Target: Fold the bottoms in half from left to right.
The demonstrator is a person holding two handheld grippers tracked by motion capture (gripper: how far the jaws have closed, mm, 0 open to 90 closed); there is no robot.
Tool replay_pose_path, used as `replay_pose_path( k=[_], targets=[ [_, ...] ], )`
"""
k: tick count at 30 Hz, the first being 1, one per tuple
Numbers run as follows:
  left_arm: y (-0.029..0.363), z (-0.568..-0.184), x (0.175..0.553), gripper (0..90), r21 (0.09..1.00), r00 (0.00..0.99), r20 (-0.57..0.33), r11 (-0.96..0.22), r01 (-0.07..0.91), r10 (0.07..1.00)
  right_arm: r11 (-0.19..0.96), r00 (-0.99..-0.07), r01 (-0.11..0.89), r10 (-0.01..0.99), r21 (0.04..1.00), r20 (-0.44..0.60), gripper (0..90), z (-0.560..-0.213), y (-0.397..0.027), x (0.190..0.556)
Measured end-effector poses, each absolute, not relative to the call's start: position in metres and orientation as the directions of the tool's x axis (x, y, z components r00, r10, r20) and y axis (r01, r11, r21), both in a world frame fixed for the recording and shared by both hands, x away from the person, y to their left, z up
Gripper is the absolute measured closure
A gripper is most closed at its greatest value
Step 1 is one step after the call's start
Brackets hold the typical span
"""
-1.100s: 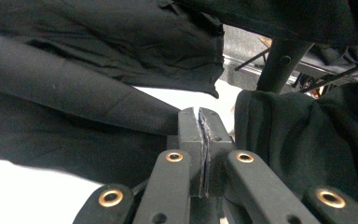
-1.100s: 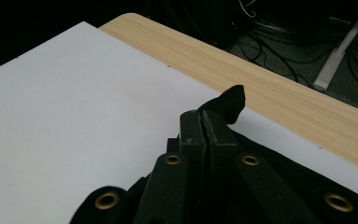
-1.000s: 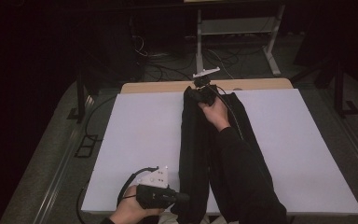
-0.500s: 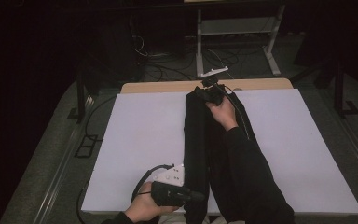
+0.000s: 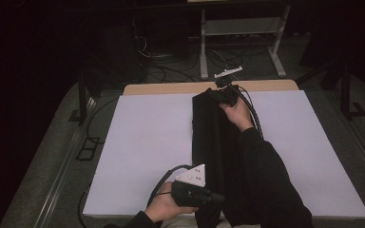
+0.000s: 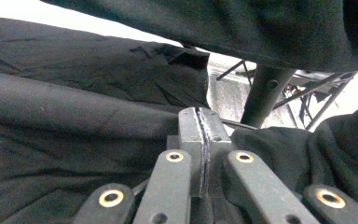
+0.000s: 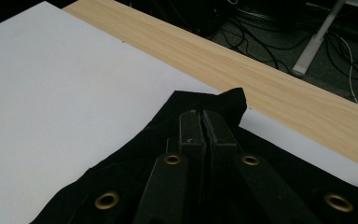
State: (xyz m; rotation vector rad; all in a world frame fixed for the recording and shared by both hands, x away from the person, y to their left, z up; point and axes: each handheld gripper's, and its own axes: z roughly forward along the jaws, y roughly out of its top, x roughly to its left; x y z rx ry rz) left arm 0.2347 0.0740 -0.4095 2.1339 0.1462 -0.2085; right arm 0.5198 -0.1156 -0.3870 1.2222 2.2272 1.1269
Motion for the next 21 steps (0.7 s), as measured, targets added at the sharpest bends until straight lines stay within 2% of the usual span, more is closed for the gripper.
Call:
replay_pose_path(
  k=[21],
  targets=[
    [0.013, -0.415, 0.241, 88.6, 0.812, 0.974, -0.224, -0.549, 0.198, 0.019, 0.385, -0.587, 0.547, 0.809, 0.744, 0.013, 86.0, -0.39, -0.155, 0.531]
  ],
)
